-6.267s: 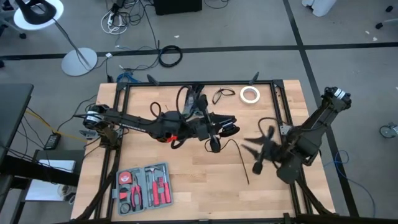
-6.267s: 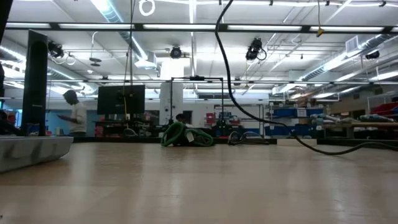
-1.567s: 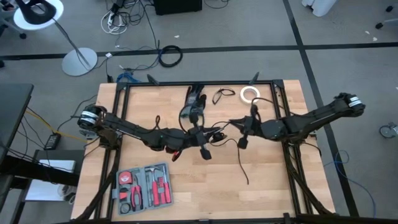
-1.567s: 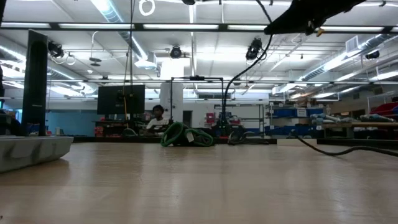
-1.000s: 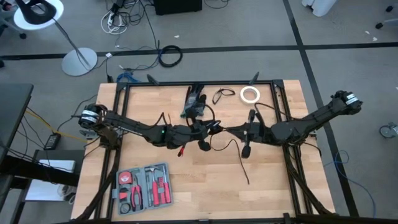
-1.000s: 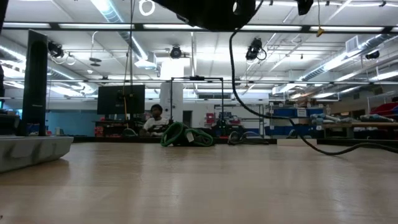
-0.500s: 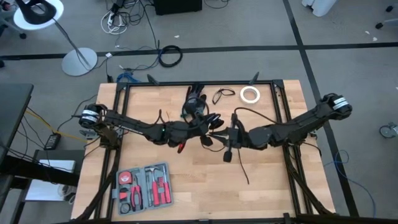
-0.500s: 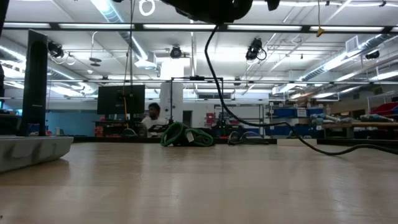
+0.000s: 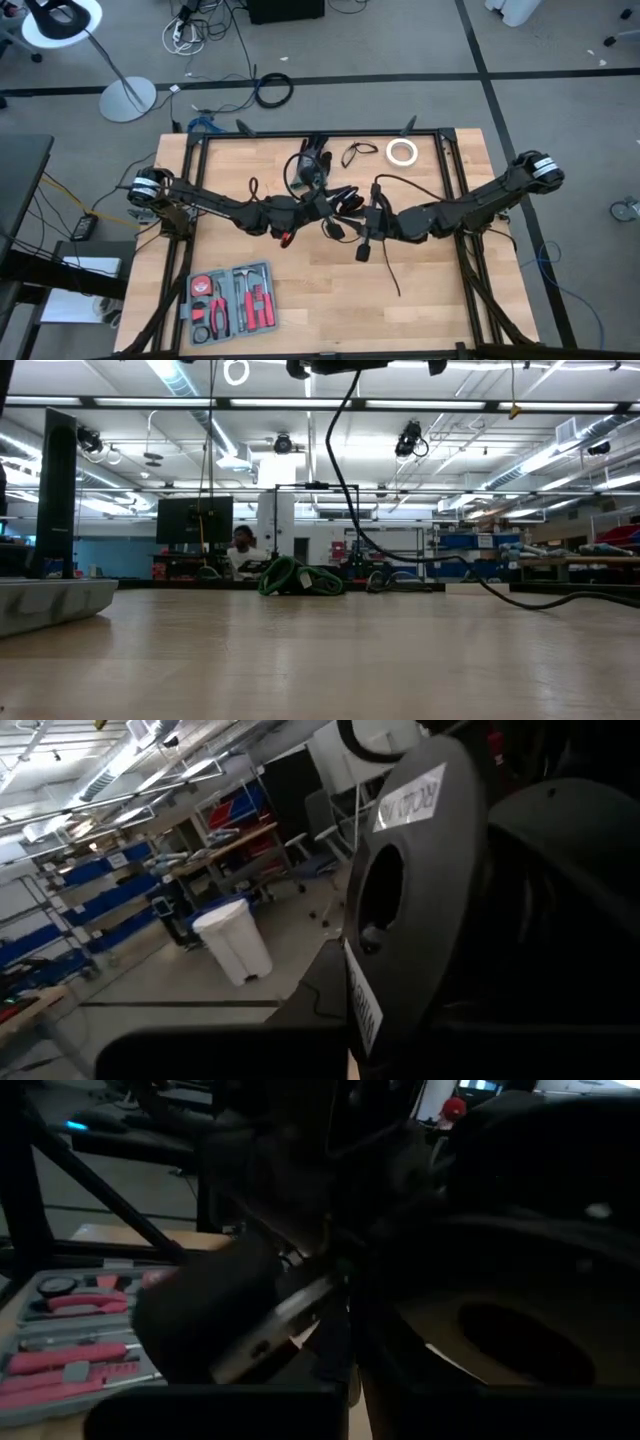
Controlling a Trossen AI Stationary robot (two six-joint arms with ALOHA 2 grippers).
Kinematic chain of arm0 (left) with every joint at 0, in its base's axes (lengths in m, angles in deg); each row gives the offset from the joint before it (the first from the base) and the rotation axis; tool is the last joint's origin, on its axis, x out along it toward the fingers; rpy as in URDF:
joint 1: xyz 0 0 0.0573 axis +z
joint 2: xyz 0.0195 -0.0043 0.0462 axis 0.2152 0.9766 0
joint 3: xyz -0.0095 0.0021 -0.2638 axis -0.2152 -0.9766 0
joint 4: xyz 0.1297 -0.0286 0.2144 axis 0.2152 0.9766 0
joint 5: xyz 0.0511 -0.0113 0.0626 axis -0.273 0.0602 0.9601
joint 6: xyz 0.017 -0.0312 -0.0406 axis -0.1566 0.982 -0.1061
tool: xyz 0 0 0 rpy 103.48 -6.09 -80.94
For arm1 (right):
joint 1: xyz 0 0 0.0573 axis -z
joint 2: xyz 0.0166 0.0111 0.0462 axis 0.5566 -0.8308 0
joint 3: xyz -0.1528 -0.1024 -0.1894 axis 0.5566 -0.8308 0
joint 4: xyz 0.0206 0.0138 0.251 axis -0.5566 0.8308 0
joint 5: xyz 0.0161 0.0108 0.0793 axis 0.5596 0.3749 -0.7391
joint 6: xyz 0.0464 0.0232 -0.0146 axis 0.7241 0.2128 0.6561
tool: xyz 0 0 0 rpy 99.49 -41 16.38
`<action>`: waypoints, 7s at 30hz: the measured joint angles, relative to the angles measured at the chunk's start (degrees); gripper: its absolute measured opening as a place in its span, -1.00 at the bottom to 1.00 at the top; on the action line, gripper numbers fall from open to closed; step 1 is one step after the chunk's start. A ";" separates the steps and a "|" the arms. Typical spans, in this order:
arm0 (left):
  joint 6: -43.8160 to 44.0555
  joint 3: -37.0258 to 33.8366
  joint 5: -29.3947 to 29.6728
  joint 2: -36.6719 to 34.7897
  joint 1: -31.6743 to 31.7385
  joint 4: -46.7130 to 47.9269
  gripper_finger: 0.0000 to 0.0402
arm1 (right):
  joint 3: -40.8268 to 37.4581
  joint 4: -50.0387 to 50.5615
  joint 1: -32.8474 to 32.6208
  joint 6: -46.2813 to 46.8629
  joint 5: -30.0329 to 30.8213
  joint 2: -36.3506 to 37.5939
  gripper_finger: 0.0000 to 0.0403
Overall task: Coil cords
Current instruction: Coil the black wire into a spool
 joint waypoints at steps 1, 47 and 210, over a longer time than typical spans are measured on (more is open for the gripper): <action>0.55 -0.05 -0.47 0.01 -0.05 -0.26 -1.00 | 0.00 0.15 0.01 -0.04 0.05 -0.15 -0.94; 7.00 0.12 -12.50 -0.20 -1.20 -12.23 -1.00 | -0.20 9.79 1.31 -1.03 4.99 0.27 -0.97; -36.60 0.14 15.45 -0.82 -3.02 1.85 -1.00 | -17.31 -9.10 21.74 14.58 -23.60 7.25 -0.39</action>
